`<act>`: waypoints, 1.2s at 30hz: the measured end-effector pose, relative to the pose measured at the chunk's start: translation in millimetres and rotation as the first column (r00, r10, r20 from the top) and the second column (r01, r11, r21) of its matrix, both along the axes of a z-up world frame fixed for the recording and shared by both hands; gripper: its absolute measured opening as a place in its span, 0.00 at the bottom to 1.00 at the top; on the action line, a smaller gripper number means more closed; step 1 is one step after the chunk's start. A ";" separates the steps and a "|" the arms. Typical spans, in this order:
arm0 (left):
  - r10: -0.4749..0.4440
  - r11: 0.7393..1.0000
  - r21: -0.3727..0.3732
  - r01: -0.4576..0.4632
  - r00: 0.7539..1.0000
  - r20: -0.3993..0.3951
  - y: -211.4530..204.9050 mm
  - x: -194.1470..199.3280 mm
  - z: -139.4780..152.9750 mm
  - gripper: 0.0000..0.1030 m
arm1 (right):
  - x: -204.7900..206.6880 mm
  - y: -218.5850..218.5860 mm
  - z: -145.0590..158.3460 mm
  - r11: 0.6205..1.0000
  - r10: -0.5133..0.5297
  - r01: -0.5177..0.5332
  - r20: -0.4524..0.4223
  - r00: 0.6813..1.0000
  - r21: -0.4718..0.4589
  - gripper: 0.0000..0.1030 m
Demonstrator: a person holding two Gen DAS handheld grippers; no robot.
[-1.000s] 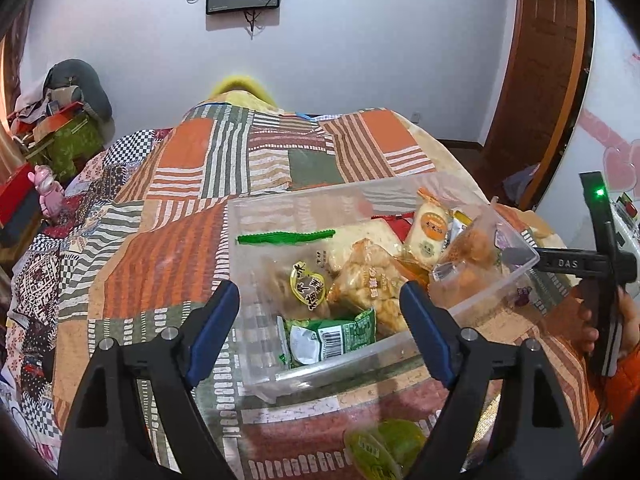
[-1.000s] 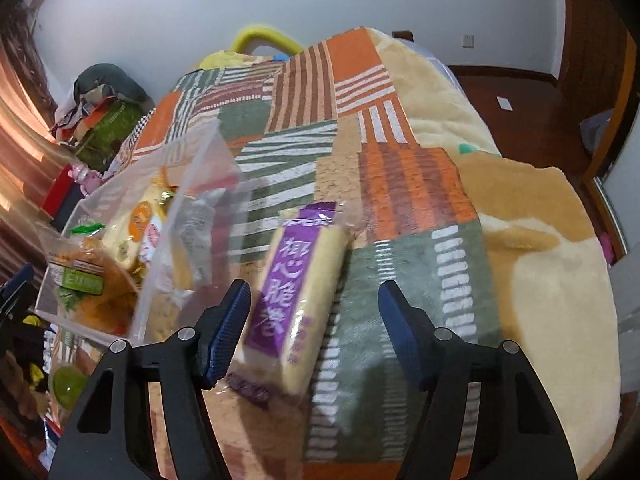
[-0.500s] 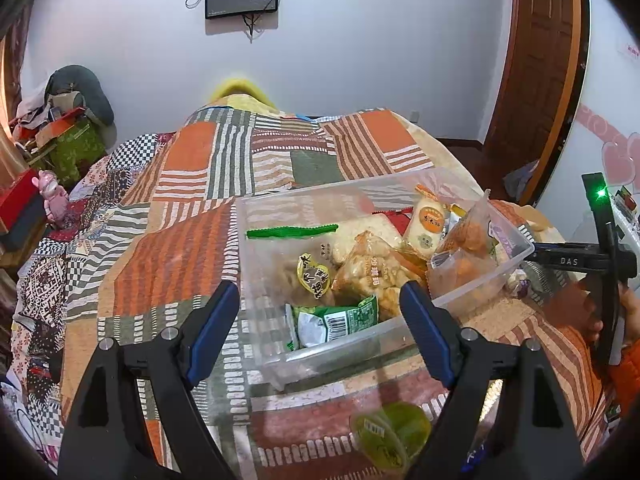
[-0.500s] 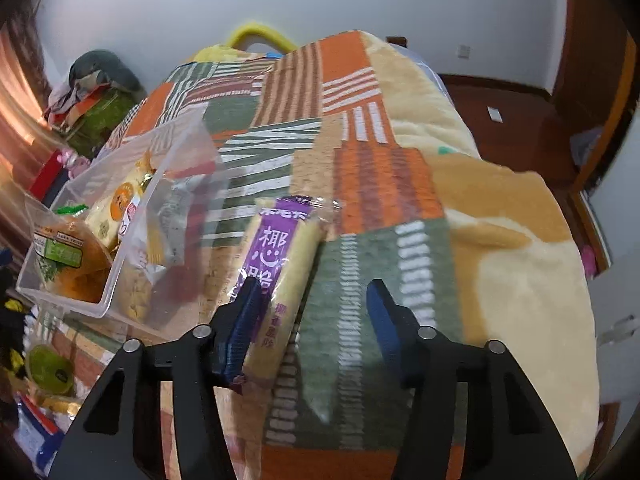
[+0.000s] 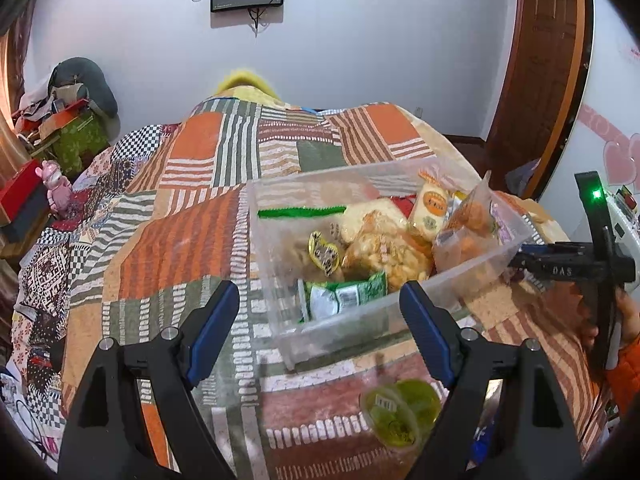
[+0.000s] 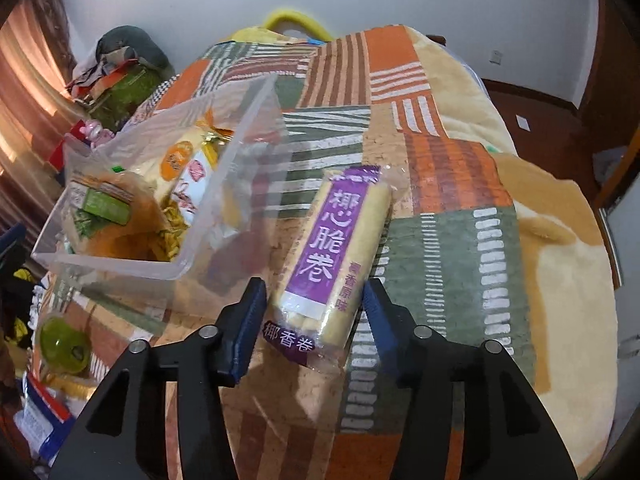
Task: Organize snacks
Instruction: 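Grasp the purple-labelled coconut roll on the quilt with the right tool, then grasp the green jelly cup with the left tool while the right lifts the coconut roll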
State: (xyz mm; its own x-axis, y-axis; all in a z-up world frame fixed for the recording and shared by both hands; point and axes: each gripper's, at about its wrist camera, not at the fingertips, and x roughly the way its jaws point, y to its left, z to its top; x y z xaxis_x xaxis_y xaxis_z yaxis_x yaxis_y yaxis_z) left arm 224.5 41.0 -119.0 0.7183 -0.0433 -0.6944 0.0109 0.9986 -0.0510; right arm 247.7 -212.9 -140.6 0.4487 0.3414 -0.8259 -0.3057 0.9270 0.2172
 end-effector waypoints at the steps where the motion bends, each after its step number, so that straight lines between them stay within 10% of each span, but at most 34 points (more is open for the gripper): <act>1: -0.001 1.000 -0.001 0.001 1.000 -0.005 0.4 -1.0 -1.1 0.80 | 1.8 0.0 -2.4 1.000 -0.006 0.006 0.002 1.000 -0.017 0.46; 25: -0.104 0.994 -0.055 0.096 0.981 -0.166 -32.5 -43.3 -34.2 0.80 | -102.6 -10.5 8.4 0.999 0.032 -0.033 0.008 0.999 0.038 0.43; 36: -0.117 0.990 -0.103 0.096 0.968 -0.223 -38.5 -30.4 -55.3 0.55 | -95.6 0.4 8.3 1.000 0.014 -0.014 0.019 1.000 0.000 0.51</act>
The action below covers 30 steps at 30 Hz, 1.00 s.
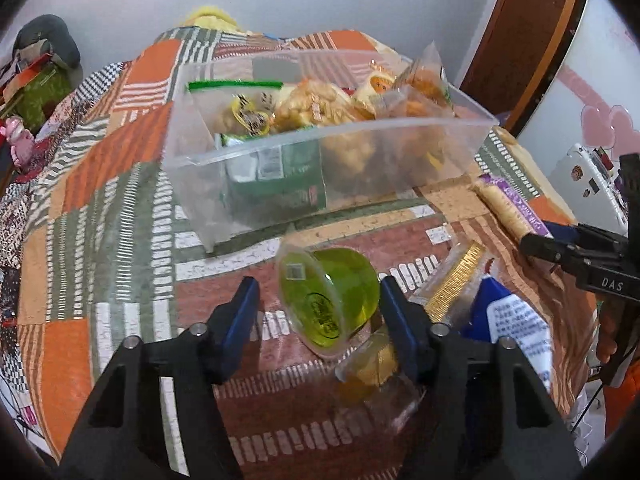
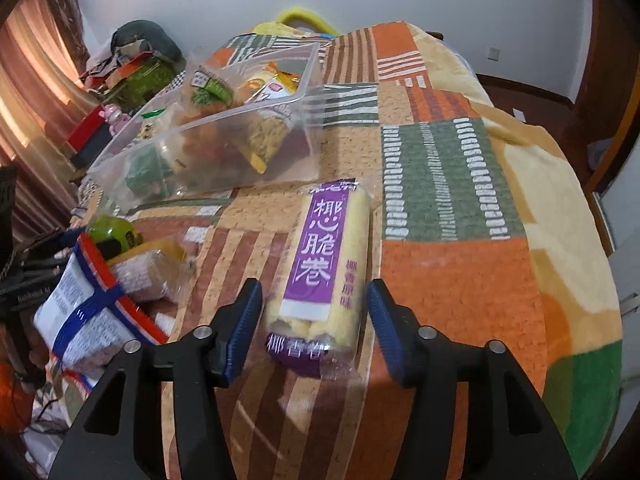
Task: Organize snacks
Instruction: 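Grasp the green jelly cup with the left tool while the right lifts the coconut roll, then drop the jelly cup into the box with the left tool while the right drops the coconut roll in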
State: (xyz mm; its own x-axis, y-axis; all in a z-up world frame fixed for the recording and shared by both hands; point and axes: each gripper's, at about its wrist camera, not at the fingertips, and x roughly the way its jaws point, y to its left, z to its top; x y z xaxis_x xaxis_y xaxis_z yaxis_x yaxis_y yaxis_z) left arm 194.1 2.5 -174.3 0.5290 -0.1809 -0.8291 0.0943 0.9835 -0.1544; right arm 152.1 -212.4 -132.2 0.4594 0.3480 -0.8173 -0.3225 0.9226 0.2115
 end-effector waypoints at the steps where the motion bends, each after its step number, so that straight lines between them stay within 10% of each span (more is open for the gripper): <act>1: 0.001 1.000 -0.003 -0.001 1.000 -0.003 -1.0 2.0 -1.7 0.54 | 3.0 2.2 -1.7 1.000 -0.003 0.003 -0.001 1.000 -0.003 0.51; 14: 0.011 0.999 0.044 -0.014 0.998 0.069 -4.7 2.9 2.1 0.39 | 8.6 6.8 -6.7 0.999 -0.028 0.029 0.032 0.999 -0.024 0.42; 30: 0.030 0.999 0.007 -0.033 0.966 0.255 11.4 -7.7 79.6 0.38 | 0.7 3.1 59.0 0.995 -0.061 0.044 0.203 0.977 0.086 0.42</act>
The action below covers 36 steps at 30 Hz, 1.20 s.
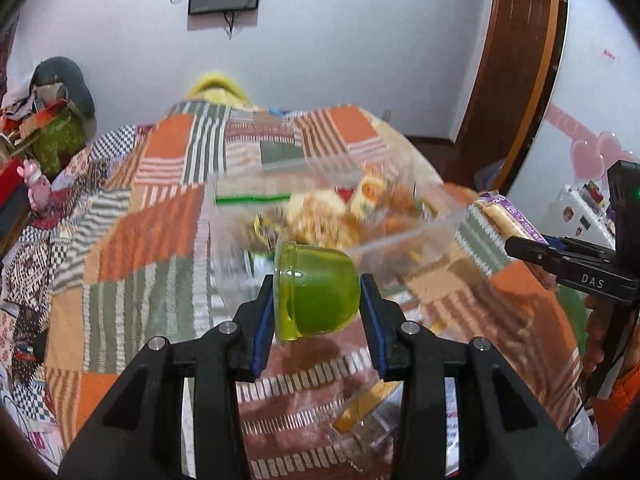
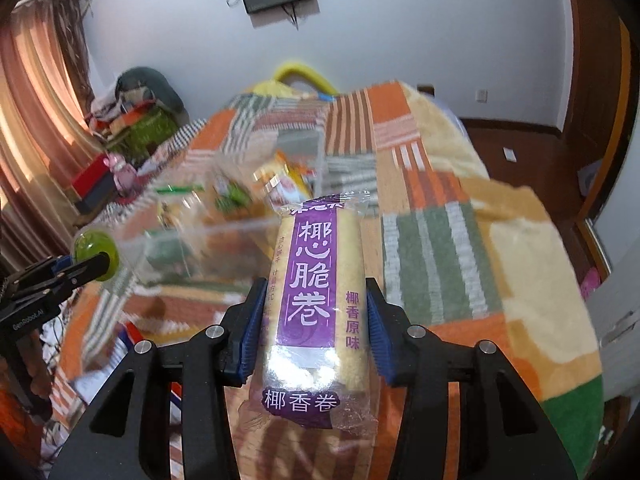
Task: Organize snacks
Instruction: 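Drop the jelly cup into the box with the left tool while the right drops the coconut roll in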
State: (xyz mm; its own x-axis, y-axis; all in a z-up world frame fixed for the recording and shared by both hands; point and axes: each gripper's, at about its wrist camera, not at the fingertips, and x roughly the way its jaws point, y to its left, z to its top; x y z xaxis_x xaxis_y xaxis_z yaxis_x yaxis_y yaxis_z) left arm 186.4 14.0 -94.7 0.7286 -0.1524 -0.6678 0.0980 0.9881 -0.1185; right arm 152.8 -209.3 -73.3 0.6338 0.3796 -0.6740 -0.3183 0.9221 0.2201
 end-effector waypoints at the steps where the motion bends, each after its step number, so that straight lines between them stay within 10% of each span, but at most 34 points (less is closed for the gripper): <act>1: 0.002 1.000 0.001 -0.002 1.000 0.009 0.3 1.6 3.2 0.38 | 2.0 1.8 3.0 1.000 0.002 -0.002 0.012 1.000 0.002 0.42; 31: 0.046 0.999 -0.005 -0.046 0.997 -0.062 19.5 96.7 -31.4 0.39 | 85.2 58.3 -15.6 0.997 0.045 -0.045 -0.005 0.999 -0.060 0.42; 36: 0.062 0.998 0.026 -0.061 0.998 -0.027 14.0 88.0 -21.3 0.52 | 77.3 56.9 -6.7 0.995 0.046 -0.045 0.006 0.999 -0.086 0.49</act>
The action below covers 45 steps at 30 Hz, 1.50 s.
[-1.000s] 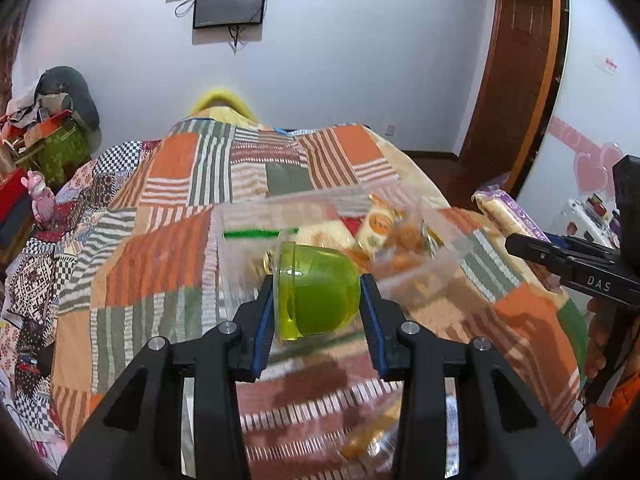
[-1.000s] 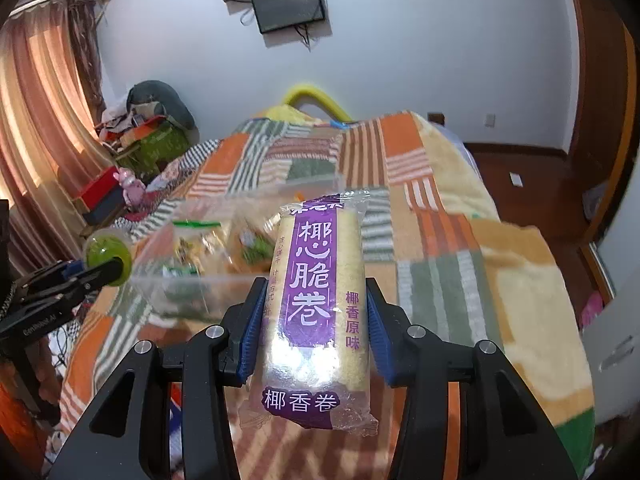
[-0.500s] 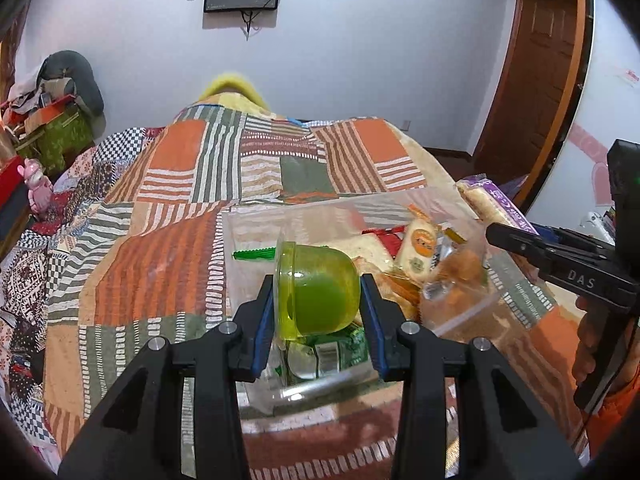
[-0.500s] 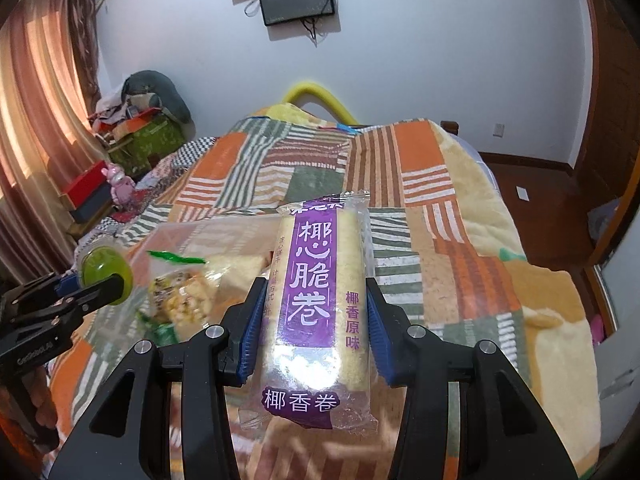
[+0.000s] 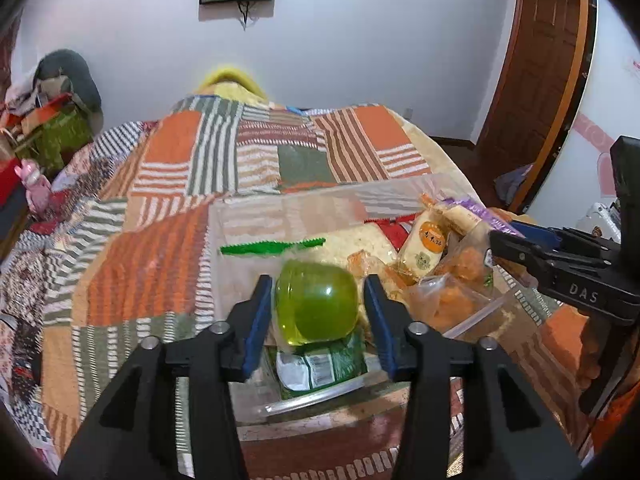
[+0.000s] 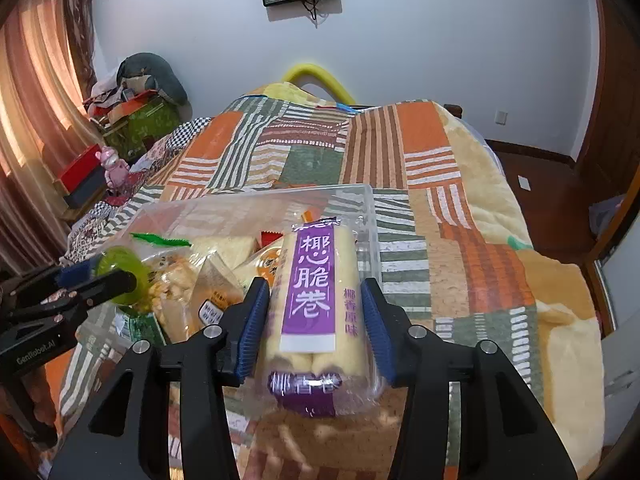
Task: Organize snacks
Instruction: 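Drop the jelly cup into the box with the left tool while the right drops the coconut roll in, then grasp the blue-and-white chip bag with the right tool while the left grasps the gold biscuit stick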
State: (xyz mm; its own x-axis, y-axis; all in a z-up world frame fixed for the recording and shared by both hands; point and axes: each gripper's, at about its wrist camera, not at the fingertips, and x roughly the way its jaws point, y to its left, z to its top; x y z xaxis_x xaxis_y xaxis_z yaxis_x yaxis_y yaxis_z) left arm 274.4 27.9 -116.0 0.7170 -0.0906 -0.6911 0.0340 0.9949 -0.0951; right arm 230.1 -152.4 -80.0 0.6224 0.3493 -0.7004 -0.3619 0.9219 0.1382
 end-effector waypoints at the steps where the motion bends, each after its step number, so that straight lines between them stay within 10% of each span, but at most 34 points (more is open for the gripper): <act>1: 0.006 1.000 0.002 -0.006 1.000 0.010 0.4 -2.1 3.7 0.54 | -3.4 -1.7 3.1 1.000 -0.001 0.001 0.005 1.000 0.003 0.52; 17: -0.002 1.000 -0.004 0.002 0.996 0.089 0.0 -88.5 64.9 0.77 | -88.7 -7.2 52.9 0.995 0.041 -0.049 0.091 0.995 0.083 0.79; 28: 0.002 1.000 0.005 -0.002 0.999 0.047 6.2 -150.6 53.0 0.89 | -143.0 13.6 29.1 0.989 0.106 -0.107 0.023 0.994 0.104 0.95; 43: -0.013 0.999 0.032 0.013 1.000 0.009 12.6 -180.8 25.1 0.89 | -135.8 57.2 -55.4 0.993 0.112 -0.099 -0.245 0.963 0.068 0.94; 45: -0.012 1.000 0.024 0.012 1.000 0.000 14.1 -179.9 21.7 0.89 | -137.3 59.7 -60.1 0.991 0.127 -0.113 -0.260 0.957 0.068 0.77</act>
State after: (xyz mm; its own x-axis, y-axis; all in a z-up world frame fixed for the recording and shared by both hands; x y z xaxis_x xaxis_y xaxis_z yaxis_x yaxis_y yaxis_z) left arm 94.5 42.1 -94.2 0.7159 -0.0827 -0.6933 0.0458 0.9964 -0.0715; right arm 92.8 -92.7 -140.1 0.3695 0.4502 -0.8129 -0.4133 0.8631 0.2902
